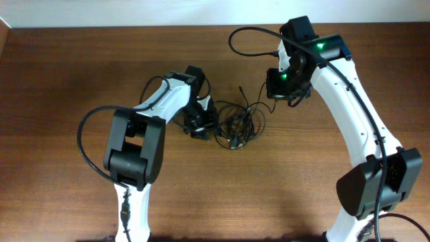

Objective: Untangle cables

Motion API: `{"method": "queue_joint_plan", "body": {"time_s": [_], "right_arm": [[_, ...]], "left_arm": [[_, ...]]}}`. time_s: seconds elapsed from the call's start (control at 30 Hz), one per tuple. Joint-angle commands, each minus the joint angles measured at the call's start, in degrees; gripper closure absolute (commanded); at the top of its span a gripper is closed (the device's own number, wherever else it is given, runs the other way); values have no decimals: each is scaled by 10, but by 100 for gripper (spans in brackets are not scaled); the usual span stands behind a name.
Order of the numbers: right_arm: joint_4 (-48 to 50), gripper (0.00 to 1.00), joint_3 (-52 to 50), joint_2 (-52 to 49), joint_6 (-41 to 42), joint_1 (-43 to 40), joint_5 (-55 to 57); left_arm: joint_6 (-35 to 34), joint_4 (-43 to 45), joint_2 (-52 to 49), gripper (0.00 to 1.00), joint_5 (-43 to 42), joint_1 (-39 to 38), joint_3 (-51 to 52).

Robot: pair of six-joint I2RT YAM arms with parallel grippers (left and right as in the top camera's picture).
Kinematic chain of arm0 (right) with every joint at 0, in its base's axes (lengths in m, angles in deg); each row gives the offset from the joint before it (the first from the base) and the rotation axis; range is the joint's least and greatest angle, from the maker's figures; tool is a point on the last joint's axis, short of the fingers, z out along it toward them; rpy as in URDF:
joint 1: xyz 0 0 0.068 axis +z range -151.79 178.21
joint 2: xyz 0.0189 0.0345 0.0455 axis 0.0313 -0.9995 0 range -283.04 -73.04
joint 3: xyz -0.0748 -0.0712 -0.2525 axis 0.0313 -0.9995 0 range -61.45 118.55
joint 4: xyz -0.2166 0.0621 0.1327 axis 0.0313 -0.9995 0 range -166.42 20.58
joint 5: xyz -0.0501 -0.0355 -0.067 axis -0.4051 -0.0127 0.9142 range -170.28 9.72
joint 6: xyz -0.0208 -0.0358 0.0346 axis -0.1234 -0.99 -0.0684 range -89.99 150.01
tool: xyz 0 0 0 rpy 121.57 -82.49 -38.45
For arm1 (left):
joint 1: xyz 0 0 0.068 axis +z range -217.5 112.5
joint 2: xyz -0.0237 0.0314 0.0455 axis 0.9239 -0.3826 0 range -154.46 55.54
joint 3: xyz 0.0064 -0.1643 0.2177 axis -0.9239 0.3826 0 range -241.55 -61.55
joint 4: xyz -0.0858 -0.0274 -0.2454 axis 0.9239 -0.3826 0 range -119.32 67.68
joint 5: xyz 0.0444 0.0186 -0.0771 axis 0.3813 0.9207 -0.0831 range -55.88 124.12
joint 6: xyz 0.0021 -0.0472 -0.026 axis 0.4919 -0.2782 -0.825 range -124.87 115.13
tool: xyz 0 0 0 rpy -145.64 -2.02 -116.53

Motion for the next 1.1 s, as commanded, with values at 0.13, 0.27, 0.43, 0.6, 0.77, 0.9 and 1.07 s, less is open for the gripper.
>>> {"method": "queue_joint_plan", "body": {"time_s": [0.13,0.27,0.43,0.6,0.77,0.9,1.07], "right_arm": [[-2,96,4,1,-2,-1,-7],[-2,96,4,1,-2,-1,-7],[-2,96,4,1,-2,-1,-7],[-2,96,4,1,-2,-1,-7],[-2,96,4,1,-2,-1,-7],[-2,96,4,1,-2,-1,0],[-2,96,7,4,-2,-3,30]], "left_arm": [[-37,20,-20,54,117,-19,-14],[-37,23,-20,50,117,-20,-33],[-37,41,-20,48,132,-42,-33],[-46,50,-20,47,132,-52,-33],[-46,28,-24,56,278,-81,-22],[-45,-25,-37,59,405,-80,-22],[-45,-70,-37,57,477,-50,-17]]}}
